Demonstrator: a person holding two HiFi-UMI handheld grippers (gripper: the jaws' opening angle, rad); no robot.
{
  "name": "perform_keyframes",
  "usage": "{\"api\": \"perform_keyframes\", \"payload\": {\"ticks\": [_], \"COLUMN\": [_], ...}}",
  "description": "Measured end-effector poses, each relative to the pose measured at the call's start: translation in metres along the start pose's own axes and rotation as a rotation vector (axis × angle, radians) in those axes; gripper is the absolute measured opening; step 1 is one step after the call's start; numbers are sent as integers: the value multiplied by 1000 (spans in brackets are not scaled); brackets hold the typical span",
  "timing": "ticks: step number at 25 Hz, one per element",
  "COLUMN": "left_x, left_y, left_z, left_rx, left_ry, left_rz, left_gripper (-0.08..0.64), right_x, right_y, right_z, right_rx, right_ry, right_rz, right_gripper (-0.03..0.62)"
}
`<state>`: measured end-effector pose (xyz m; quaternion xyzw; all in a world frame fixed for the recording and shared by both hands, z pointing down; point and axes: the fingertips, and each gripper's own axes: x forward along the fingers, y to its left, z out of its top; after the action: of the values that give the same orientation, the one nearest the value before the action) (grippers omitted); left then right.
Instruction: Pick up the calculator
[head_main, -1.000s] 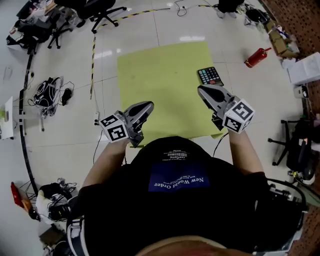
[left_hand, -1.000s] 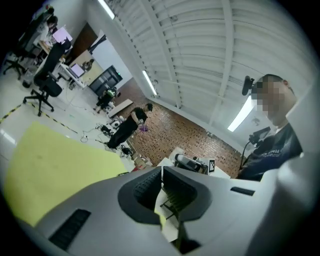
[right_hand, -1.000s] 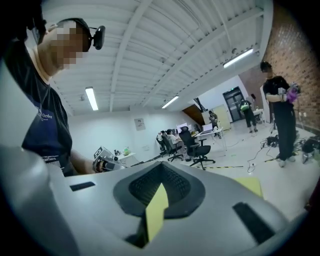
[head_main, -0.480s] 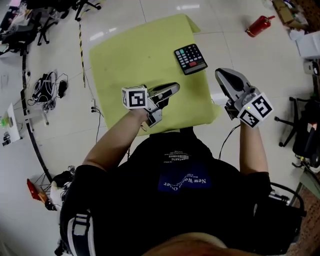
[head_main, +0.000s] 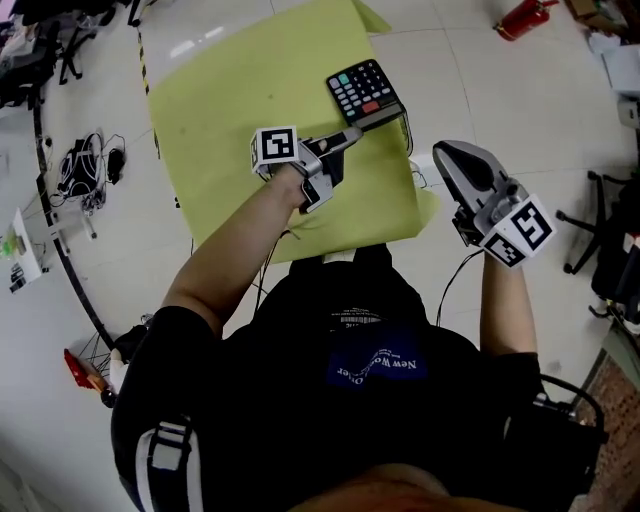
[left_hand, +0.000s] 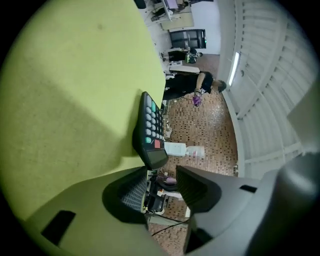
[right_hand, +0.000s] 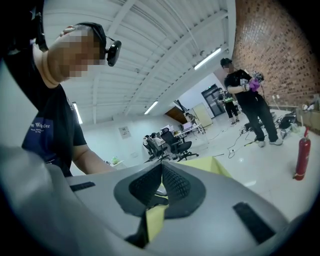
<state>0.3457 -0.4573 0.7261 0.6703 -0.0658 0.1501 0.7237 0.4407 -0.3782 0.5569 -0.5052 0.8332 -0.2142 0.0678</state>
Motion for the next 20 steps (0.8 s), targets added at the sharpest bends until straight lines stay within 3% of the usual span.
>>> {"api": "perform_keyframes", "payload": {"ticks": [4, 14, 20], "left_x": [13, 15, 24], "left_y": [7, -6, 11], "left_z": [0, -3, 7], "left_rx": [-90, -134, -175], "left_ry": [-9, -33, -47], "left_rz": [-33, -106, -51], "left_gripper": [166, 166, 166], "right_x": [-11, -14, -11], "right_y": [-8, -14, -18], "right_z": [-6, -11, -11], "right_rx": [29, 50, 64], "right_ry": [-9, 1, 6], "right_rz": [9, 5, 12], "right_gripper": [-15, -11, -11]}}
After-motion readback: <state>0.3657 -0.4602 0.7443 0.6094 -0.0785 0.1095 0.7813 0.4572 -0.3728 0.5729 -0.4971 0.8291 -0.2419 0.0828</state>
